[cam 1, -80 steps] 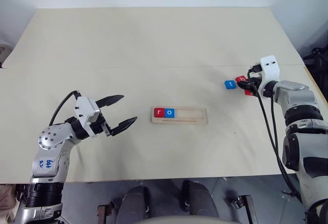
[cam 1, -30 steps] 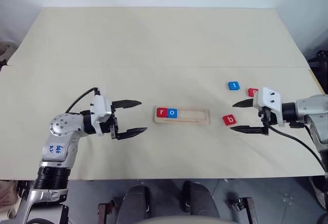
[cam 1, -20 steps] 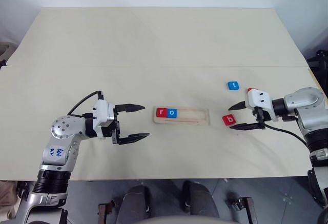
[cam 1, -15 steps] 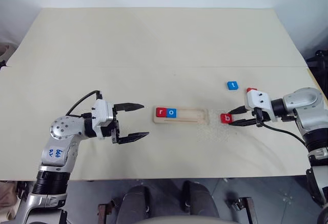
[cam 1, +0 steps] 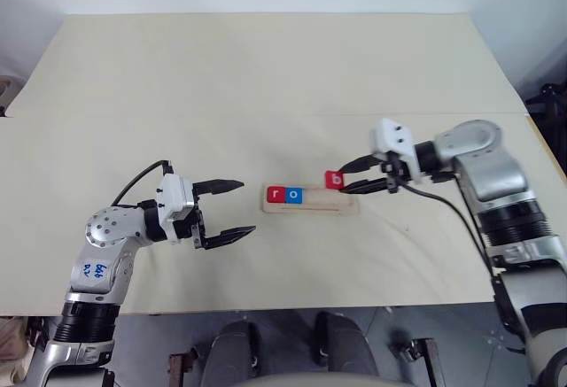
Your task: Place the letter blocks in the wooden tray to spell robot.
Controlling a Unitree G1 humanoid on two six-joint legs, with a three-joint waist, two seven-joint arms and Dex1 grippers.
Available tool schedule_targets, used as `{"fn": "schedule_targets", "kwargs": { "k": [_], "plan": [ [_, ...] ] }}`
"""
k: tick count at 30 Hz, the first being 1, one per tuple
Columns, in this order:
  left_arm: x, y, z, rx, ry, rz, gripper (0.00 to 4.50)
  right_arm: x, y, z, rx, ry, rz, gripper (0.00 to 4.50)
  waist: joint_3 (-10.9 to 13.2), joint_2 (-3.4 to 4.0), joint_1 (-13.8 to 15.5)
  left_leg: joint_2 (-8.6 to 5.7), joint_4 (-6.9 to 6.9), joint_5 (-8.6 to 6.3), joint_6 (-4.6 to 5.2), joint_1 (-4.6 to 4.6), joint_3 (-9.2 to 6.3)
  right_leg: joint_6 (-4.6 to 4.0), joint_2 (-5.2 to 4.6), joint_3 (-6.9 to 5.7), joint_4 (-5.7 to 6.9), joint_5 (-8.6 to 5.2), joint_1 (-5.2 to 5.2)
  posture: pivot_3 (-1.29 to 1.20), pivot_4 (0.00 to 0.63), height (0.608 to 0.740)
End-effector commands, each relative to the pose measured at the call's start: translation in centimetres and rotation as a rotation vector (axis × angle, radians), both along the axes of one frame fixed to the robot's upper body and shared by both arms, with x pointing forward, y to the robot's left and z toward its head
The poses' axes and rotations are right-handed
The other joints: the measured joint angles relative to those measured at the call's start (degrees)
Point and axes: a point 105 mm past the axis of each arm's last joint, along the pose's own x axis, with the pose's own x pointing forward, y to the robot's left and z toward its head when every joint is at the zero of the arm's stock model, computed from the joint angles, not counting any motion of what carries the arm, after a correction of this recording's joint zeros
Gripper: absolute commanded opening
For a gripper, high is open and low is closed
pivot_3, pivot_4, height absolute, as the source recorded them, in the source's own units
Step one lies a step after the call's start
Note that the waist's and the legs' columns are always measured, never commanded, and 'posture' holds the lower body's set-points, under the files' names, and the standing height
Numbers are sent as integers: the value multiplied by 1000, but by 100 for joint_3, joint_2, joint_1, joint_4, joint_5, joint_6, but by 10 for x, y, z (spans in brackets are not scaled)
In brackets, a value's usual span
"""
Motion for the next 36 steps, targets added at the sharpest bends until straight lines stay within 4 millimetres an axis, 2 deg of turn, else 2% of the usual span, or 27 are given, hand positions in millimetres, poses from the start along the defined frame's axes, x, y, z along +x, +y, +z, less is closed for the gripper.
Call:
{"fn": "schedule_targets", "kwargs": {
  "k": [1,11,12,15,18,19,21,25,29,32,36],
  "plan": [
    [-3,-2,10,-17,-41,0,4500,5,13,0,-33,-37,2,1477,0,0,12,-1,1,0,0,-3,0,0,0,0,-1,0,-1,0,150,740],
    [-7,1,12,-17,-50,33,4500,6,25,-14,-68,-22,34,1477,0,0,-31,0,-1,0,0,-3,3,0,0,1,2,0,-6,0,150,740],
    [-7,1,12,-18,-51,35,4500,4,24,-15,-73,-17,41,2186,0,0,-31,0,-1,0,0,-3,3,0,0,1,2,0,-7,0,150,740],
    [-7,2,12,-18,-52,41,4500,4,25,-15,-65,-2,34,3078,0,0,-22,0,-1,0,0,-3,4,0,0,2,2,0,-6,0,150,740],
    [-6,2,13,-18,-54,45,4500,5,25,-14,-63,-12,28,4184,0,0,-27,-1,0,0,0,-3,3,0,0,2,2,0,-6,0,150,740],
    [-6,1,13,-18,-55,46,4500,5,24,-14,-62,-16,24,4444,0,0,-28,0,0,0,0,-3,3,0,1,2,3,0,-6,0,150,740],
    [-6,1,14,-20,-57,46,4500,5,19,-8,-48,-21,11,4476,0,0,-29,0,0,0,0,-3,3,0,0,2,3,0,-7,0,150,740],
    [-6,1,13,-23,-56,47,4500,1,-3,2,-15,-30,-29,4476,0,0,-1,-1,0,0,0,-4,2,0,0,1,1,0,-6,0,150,740],
    [-4,1,12,-25,-50,50,4500,-2,-33,10,103,-61,-166,4476,0,-1,24,-1,0,0,0,-5,3,0,0,0,-5,0,-4,0,150,740],
    [-1,2,10,-33,-39,58,4500,-13,-70,6,166,-86,-326,4476,0,-1,72,-1,-2,0,0,-4,3,0,0,0,-3,0,-4,0,150,740],
    [7,3,9,-52,-23,74,4500,-31,-117,5,301,-251,-571,4476,0,-1,136,-2,-2,-1,0,-3,7,0,0,2,-5,0,-3,0,150,740]
  ]
}}
